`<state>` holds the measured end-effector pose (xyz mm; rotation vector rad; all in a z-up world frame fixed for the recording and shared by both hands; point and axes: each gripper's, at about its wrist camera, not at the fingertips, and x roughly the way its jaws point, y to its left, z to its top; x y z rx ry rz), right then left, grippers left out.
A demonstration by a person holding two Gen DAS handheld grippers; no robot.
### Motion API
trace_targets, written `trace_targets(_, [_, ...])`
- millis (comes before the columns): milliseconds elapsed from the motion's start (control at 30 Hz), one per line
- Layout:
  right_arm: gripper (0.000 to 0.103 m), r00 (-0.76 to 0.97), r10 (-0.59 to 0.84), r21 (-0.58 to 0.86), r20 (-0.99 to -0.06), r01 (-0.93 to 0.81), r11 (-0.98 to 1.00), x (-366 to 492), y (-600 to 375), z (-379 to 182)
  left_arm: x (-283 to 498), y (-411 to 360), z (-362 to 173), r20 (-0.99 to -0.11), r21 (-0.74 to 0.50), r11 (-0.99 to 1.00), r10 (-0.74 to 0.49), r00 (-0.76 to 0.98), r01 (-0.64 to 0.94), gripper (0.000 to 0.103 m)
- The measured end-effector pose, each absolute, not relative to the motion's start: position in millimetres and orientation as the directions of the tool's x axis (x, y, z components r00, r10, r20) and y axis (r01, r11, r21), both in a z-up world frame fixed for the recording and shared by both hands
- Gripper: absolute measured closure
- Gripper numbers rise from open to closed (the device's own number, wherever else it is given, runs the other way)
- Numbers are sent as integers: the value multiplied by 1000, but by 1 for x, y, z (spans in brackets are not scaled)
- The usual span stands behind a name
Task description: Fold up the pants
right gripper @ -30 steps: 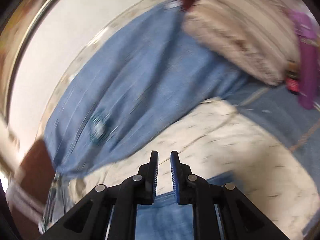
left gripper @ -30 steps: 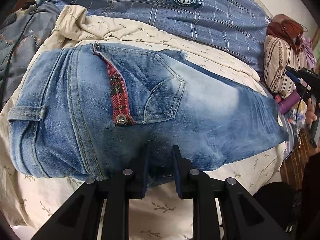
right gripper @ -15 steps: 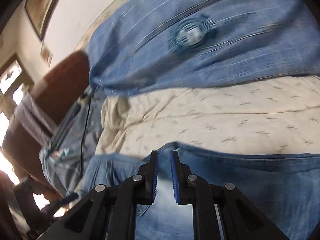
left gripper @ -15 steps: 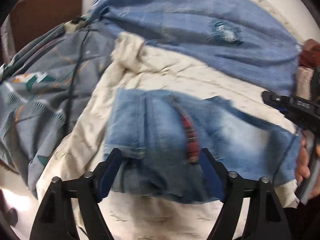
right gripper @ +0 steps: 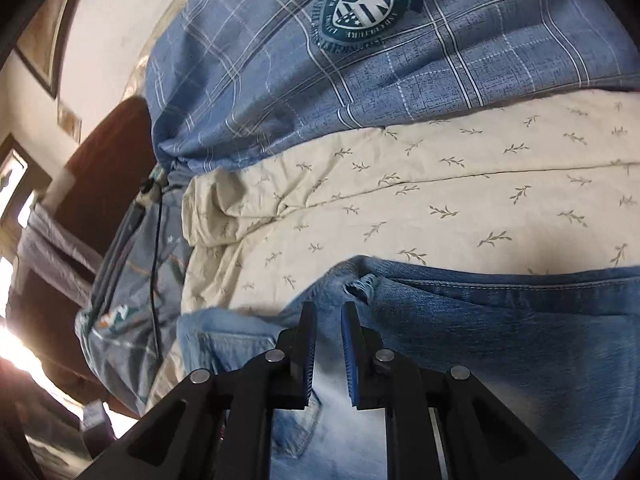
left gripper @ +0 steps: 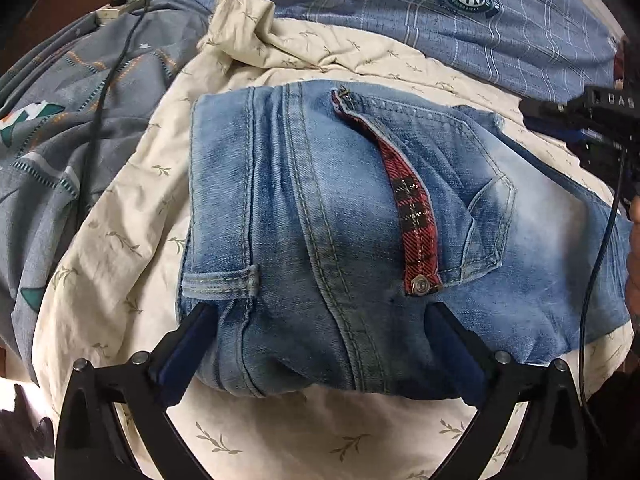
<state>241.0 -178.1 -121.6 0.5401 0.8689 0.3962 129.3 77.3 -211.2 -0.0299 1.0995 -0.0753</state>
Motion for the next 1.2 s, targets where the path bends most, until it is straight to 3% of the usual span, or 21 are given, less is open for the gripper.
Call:
trace_targets(200, [88,565,518,518,-642,-179,836,236,-164,-96,144,79,-202,-921,-67,998,-69,383,18,0])
trace_targets(333, [88,605,518,496,-604,-224,839,225,-179,-73,145,82,-166,-865,-4,1000,0,503,-6,0])
trace_targets(467, [88,609,529,482,-591,-259,837,217,-192,-73,142,74,-142,-817,-14,999,-32,576,36,0])
trace_targets(600, [88,602,533,459,-595,-291,839,212,-201,-88,143,46,-159,-838,-26,993,-85,539,116,0])
trace_targets(767, [88,615,575,487,-540,-328,809,206,-212,-105,157,28,-205,-892,83,987,10,453,141,0])
trace_targets(833, [88,615,573,494,-542,-319,809,208,-213,-113,156,28,-219,-894,68,987,-6,447,148,0])
trace_targets(1000, [88,588,579,531,-565,-277,801,218,-212,-120,155,25,-211,-893,80,988,13,450,129,0])
trace_targets(1200, [88,603,605,563,-519,-291,773,211,-206,-109,138,38,-166,-851,21,996,-28,524,87,0])
